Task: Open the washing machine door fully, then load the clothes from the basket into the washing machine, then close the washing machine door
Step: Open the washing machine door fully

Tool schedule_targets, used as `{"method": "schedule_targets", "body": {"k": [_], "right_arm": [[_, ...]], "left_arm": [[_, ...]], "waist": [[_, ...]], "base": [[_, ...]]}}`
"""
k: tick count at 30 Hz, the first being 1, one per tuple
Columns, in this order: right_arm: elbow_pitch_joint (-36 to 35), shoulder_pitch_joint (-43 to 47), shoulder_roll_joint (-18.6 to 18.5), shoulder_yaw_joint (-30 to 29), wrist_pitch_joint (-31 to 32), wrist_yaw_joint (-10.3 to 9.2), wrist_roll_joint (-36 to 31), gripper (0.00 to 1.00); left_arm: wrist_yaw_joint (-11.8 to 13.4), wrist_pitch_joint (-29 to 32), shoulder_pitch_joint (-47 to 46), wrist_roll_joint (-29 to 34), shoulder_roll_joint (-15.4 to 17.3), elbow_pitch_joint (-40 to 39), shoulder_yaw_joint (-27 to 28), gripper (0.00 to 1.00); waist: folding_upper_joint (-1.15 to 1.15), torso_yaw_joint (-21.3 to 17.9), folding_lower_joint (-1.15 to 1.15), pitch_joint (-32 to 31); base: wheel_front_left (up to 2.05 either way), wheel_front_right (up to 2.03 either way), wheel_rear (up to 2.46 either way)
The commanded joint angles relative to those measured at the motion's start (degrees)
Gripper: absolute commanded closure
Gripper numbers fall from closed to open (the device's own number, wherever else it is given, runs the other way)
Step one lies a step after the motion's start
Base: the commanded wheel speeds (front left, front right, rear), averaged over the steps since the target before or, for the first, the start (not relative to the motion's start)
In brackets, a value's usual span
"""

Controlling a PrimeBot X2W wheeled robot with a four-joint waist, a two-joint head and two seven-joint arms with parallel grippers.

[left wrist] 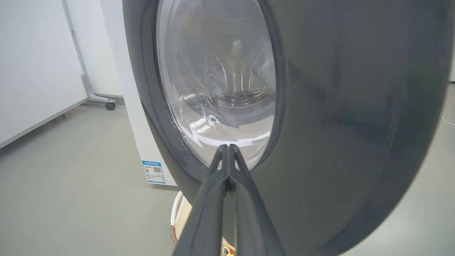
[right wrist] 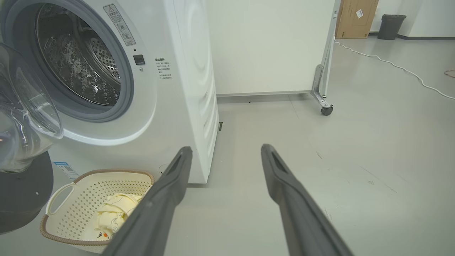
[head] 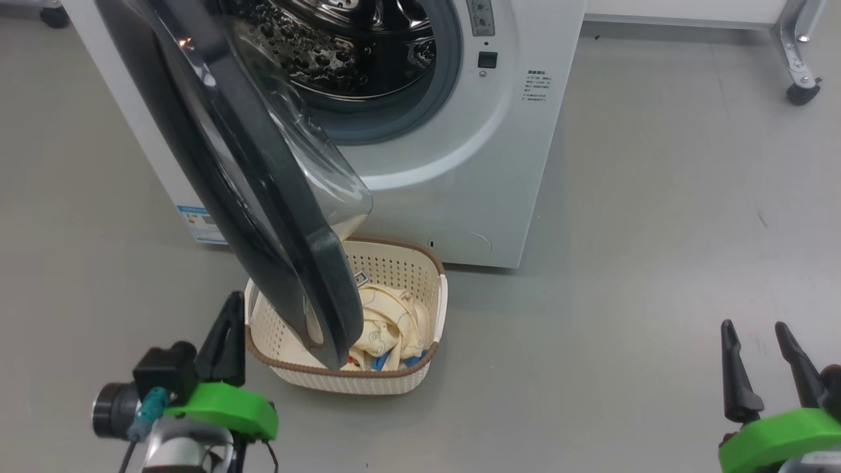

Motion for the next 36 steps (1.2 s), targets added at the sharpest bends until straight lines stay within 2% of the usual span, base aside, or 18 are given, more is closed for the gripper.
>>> {"method": "schedule_targets", "body": {"k": [1, 7, 13, 17, 21, 29, 36], "right_arm": [[-1.9, -1.0, -0.9, 1.0, -0.3, -0.04, 0.2, 0.00], [-1.9, -1.1, -0.9, 0.7, -0.2, -0.04, 0.2, 0.00], [-2.1, -1.3, -0.9, 0.8, -0.1, -0.04, 0.0, 0.00], [-1.5, -1.3, -0.9, 1.0, -0.3, -0.04, -0.1, 0.00], [-1.3, -1.5, -0.9, 1.4, -0.3, -0.04, -0.2, 0.00], [-1.4, -2.2, -0.9, 2.4, -0.2, -0.04, -0.1, 0.00], [-1.2, -2.8, -0.9, 3.1, -0.4, -0.04, 0.1, 0.00]], "left_arm": [[0.9, 0.2, -3.8, 0.4, 1.9, -3.2, 3.0, 1.00], [3.9, 2.3, -6.1, 1.5, 4.6, -12.5, 5.2, 1.00], [5.9, 6.6, -6.7, 3.1, 5.4, -27.7, 4.7, 1.00], [5.3, 10.4, -6.5, 4.0, 4.9, -37.2, 1.3, 1.00], [3.6, 14.0, -6.0, 2.4, 2.8, -43.3, -3.7, 1.00], [1.1, 18.0, -4.3, -2.4, -1.0, -43.8, -11.8, 1.00], [1.7, 17.3, -3.7, -5.8, -2.9, -36.1, -14.3, 1.00]], "waist": [[0.00, 0.1, 0.00, -0.1], [0.00, 0.2, 0.00, -0.2], [0.00, -0.1, 0.00, -0.3], [0.00, -0.4, 0.00, -0.3], [0.00, -0.7, 0.00, 0.0], [0.00, -1.7, 0.00, 0.8], [0.00, -2.7, 0.00, 2.0]], "base": [[0.00, 0.00, 0.00], [0.00, 0.00, 0.00], [0.00, 0.00, 0.00], [0.00, 0.00, 0.00], [0.00, 0.00, 0.00], [0.00, 0.00, 0.00], [0.00, 0.00, 0.00]]}}
